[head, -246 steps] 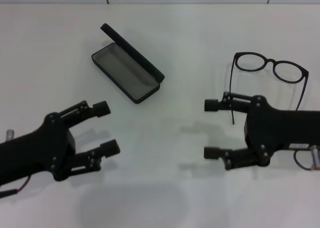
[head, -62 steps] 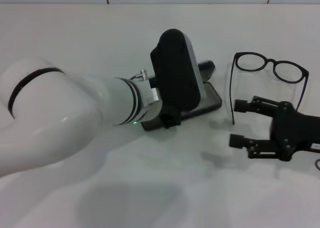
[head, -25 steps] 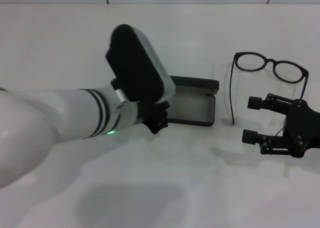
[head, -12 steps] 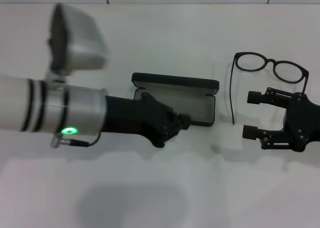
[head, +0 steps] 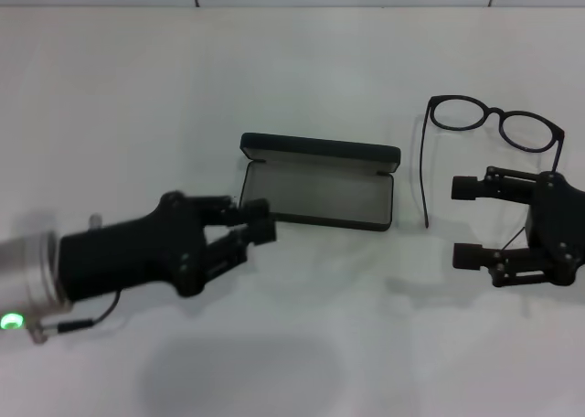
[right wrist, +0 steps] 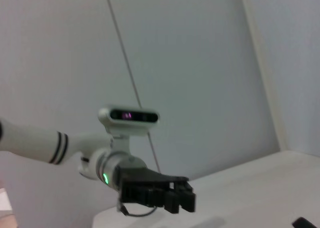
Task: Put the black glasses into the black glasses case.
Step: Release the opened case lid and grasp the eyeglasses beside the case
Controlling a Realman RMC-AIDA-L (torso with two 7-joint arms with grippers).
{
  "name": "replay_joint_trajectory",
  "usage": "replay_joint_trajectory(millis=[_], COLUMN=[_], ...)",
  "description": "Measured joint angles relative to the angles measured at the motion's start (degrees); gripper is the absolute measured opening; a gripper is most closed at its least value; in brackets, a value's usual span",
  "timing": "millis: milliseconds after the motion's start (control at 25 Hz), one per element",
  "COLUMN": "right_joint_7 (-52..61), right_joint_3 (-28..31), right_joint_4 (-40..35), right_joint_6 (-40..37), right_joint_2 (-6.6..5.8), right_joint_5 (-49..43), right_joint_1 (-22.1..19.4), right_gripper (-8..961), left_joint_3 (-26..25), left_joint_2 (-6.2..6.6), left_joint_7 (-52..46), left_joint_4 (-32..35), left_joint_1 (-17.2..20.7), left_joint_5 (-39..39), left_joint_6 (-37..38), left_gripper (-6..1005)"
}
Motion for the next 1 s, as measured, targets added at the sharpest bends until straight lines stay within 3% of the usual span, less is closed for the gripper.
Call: replay_joint_trajectory(millis=[200,480,560,1000], right_joint_7=[0.0,0.1,0.1,0.6], right_joint_3=[-0.1,-0.3,-0.4,-0.4], right_joint_4=[0.0,-0.1,-0.1,-0.1], right_joint_6=[-0.9,-1.0,-1.0,-1.2], right_joint_2=[-0.4,-0.23,-0.17,0.0], right_joint_5=[-0.6,-1.5,-1.5,-2.3], right_joint_1=[0.6,1.5,1.6,1.7], right_gripper=[872,871,871,871], left_joint_3=[-1.3,-1.5,-1.5,-0.9], left_joint_2=[-0.83,-0.75,-0.74,-0.65], left_joint_7=[11.3,14.5,14.6,14.8], left_joint_4=[-4.1,-6.2,-6.3,-6.4], left_joint_1=[3.0,4.1,4.1,3.9], left_joint_5=[-0.4,-0.4,-0.3,-0.1], left_joint_6=[2.1,4.2,4.2,4.9], left_gripper=[187,457,704,890])
